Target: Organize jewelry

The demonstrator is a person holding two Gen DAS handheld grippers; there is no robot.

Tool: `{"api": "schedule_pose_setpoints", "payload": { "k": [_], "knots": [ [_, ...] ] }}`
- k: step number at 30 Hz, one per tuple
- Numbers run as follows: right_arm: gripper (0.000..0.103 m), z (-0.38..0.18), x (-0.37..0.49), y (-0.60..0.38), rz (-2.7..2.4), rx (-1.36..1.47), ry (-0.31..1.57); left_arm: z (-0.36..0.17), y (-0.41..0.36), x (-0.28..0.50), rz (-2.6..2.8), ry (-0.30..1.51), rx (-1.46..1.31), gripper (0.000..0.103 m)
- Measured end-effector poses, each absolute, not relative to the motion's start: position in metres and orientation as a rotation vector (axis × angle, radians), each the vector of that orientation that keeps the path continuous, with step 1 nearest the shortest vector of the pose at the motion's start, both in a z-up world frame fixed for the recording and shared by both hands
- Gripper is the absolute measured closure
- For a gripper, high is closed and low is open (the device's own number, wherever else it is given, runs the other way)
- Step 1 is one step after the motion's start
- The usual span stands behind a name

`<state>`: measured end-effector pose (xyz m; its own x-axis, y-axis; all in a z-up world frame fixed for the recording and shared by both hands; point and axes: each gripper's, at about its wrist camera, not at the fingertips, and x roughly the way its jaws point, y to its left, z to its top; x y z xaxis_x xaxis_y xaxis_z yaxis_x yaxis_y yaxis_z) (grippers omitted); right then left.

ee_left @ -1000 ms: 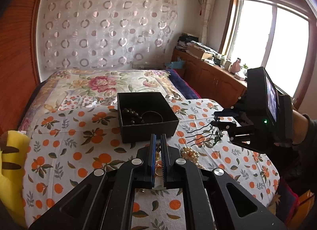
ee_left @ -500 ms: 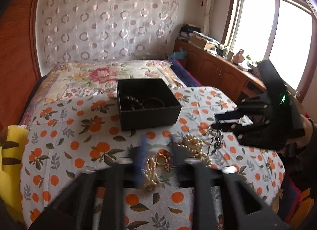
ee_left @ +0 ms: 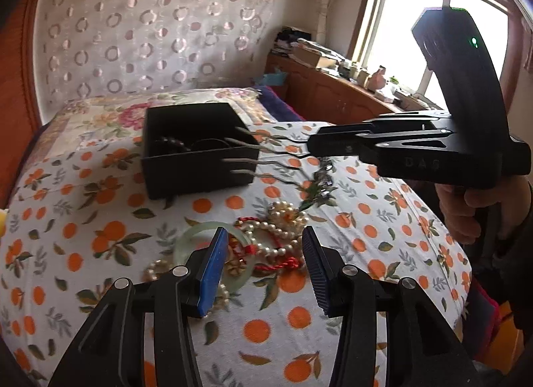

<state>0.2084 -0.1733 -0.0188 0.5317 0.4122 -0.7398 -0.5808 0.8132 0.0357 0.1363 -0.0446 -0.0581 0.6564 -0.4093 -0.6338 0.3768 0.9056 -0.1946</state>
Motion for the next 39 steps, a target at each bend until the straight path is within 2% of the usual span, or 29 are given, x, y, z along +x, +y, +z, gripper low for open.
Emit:
{"api": "schedule_pose_setpoints", "payload": {
  "k": [4, 9, 18, 29, 32, 39],
  "knots": [
    [0.080, -0.022, 0.210, -0.171, 0.609, -0.168, 0.828, -0.063, -0.053, 0.142, -0.496, 0.725, -0.066, 0.065],
    [0.080, -0.025, 0.209, -0.171, 0.624, -0.138, 0.837, -0.069, -0.062, 0.149, -0.513, 0.736, -0.061, 0.082],
    [0.080, -0.025, 0.208, -0.171, 0.618, -0.141, 0.835, -0.072, -0.066, 0.153, -0.531, 0.734, -0.051, 0.093],
    [0.080, -0.024, 0.209, -0.174, 0.630, -0.127, 0.840, -0.073, -0.061, 0.155, -0.509, 0.732, -0.041, 0.094],
    [0.080, -0.025, 0.211, -0.175, 0.630, -0.118, 0.846, -0.073, -0.063, 0.155, -0.511, 0.729, -0.024, 0.100],
    [0.080, -0.032, 0.215, -0.178, 0.631, -0.079, 0.867, -0.069, -0.064, 0.150, -0.522, 0.718, -0.018, 0.101]
  ]
}}
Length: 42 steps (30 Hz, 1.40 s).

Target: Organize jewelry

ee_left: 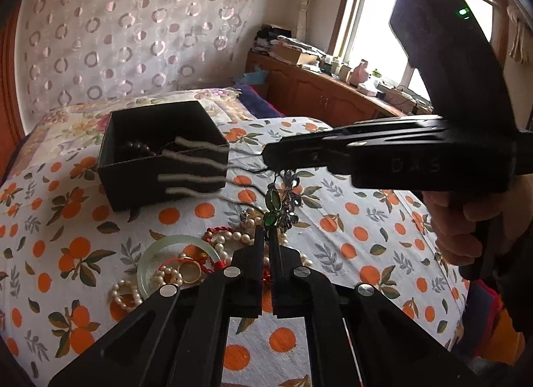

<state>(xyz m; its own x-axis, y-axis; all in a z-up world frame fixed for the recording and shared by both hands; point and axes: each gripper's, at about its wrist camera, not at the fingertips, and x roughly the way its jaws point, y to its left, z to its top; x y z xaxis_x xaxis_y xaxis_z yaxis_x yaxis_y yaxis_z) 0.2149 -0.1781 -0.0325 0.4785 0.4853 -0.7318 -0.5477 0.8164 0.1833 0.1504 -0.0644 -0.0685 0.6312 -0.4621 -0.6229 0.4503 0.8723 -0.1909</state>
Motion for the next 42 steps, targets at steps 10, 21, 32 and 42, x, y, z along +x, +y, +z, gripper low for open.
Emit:
{"api": "schedule_pose_setpoints", "payload": {
  "k": [10, 21, 32, 42],
  "knots": [
    [0.078, -0.049, 0.223, -0.184, 0.574, -0.015, 0.914, -0.064, -0.065, 0.145, -0.534, 0.709, -0.011, 0.101],
    [0.062, -0.061, 0.226, -0.203, 0.536, -0.031, 0.919, -0.057, -0.044, 0.147, -0.507, 0.705, -0.036, 0.102],
    [0.062, -0.075, 0.224, -0.170, 0.669, -0.020, 0.946, -0.062, -0.020, 0.124, -0.467, 0.741, -0.024, 0.101],
    [0.062, -0.090, 0.233, -0.136, 0.712, -0.064, 1.021, -0.078, 0.005, 0.117, -0.399, 0.775, -0.039, 0.101]
  ]
}}
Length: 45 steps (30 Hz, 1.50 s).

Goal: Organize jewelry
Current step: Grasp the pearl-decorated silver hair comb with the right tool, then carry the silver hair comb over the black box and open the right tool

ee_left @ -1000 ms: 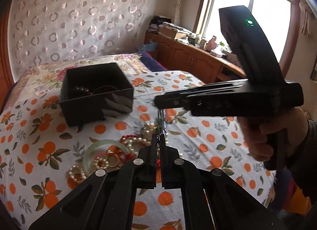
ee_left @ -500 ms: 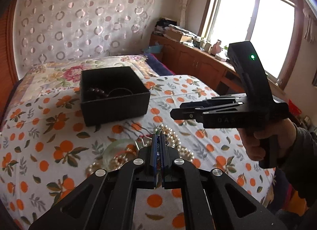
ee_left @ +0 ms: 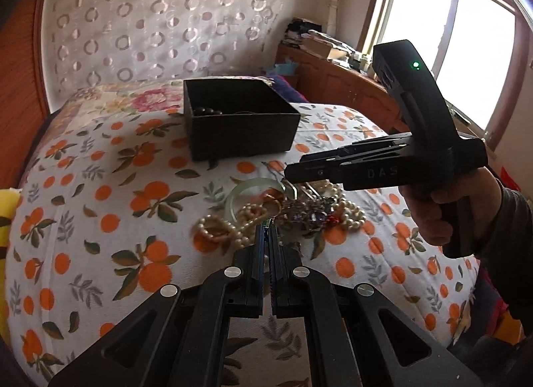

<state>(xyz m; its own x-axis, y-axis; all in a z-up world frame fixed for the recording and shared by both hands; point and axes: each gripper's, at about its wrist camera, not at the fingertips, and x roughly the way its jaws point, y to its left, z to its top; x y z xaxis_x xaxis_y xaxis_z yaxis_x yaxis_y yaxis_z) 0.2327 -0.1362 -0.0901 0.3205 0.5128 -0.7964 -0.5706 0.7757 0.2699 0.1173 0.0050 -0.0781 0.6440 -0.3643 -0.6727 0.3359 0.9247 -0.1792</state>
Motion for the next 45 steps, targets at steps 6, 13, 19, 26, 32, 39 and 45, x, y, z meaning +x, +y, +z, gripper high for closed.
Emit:
{"api": "schedule_pose_setpoints", "payload": {
  "k": [6, 13, 19, 26, 32, 39, 45],
  "knots": [
    [0.055, -0.095, 0.234, -0.130, 0.724, -0.058, 1.047, -0.078, 0.009, 0.118, -0.393, 0.770, -0.045, 0.101],
    [0.076, -0.094, 0.232, -0.125, 0.757, -0.074, 1.043, -0.071, 0.010, 0.120, -0.385, 0.754, -0.037, 0.101],
    [0.076, -0.078, 0.224, -0.134, 0.731, -0.069, 0.973, -0.064, 0.009, 0.121, -0.383, 0.737, -0.042, 0.101],
    [0.076, -0.048, 0.217, -0.144, 0.708, -0.090, 0.871, -0.043, 0.007, 0.126, -0.388, 0.689, -0.044, 0.101],
    [0.076, -0.029, 0.218, -0.150, 0.699, -0.118, 0.790, -0.019, 0.003, 0.136, -0.390, 0.638, -0.036, 0.101],
    [0.076, -0.015, 0.237, -0.148, 0.705, -0.113, 0.746, 0.011, 0.000, 0.162, -0.385, 0.584, -0.015, 0.101],
    [0.076, -0.005, 0.279, -0.147, 0.690, -0.089, 0.729, 0.026, -0.001, 0.193, -0.371, 0.565, 0.008, 0.101]
  ]
}}
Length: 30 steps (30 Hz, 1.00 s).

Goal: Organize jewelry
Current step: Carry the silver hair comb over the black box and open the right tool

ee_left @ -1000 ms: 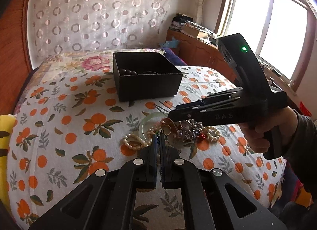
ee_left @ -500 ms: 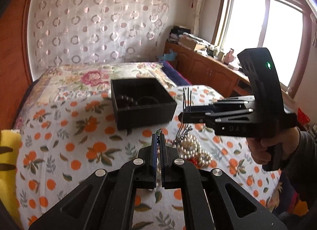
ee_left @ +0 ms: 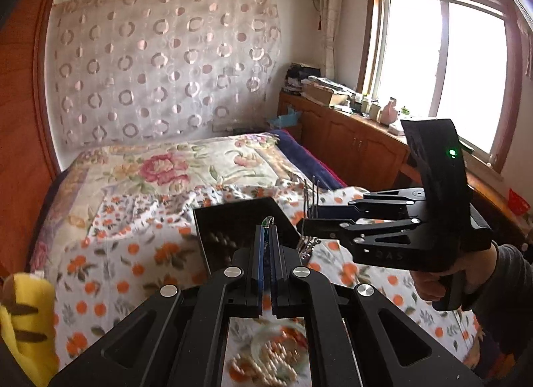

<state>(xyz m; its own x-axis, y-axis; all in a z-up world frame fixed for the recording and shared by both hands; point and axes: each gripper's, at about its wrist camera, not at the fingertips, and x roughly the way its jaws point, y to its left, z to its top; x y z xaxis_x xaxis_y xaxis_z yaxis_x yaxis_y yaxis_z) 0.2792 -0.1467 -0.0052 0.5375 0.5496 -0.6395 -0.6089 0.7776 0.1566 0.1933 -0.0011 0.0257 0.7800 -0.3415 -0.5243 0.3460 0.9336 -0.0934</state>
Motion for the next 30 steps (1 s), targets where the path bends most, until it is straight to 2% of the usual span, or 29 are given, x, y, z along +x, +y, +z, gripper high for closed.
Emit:
{"api": "schedule_pose_setpoints", "payload": {
  "k": [14, 19, 27, 30],
  "knots": [
    [0.073, -0.043, 0.319, -0.127, 0.680, -0.127, 0.831, -0.001, -0.002, 0.256, -0.336, 0.635, 0.011, 0.101],
    [0.065, -0.039, 0.323, -0.137, 0.672, -0.097, 0.813, -0.007, -0.005, 0.269, -0.334, 0.648, 0.014, 0.101],
    [0.060, -0.032, 0.328, -0.158, 0.652, -0.043, 0.781, -0.016, -0.011, 0.281, -0.332, 0.662, 0.019, 0.101],
    [0.053, -0.031, 0.323, -0.166, 0.649, -0.029, 0.771, -0.021, -0.012, 0.282, -0.331, 0.672, 0.026, 0.101]
  ]
}}
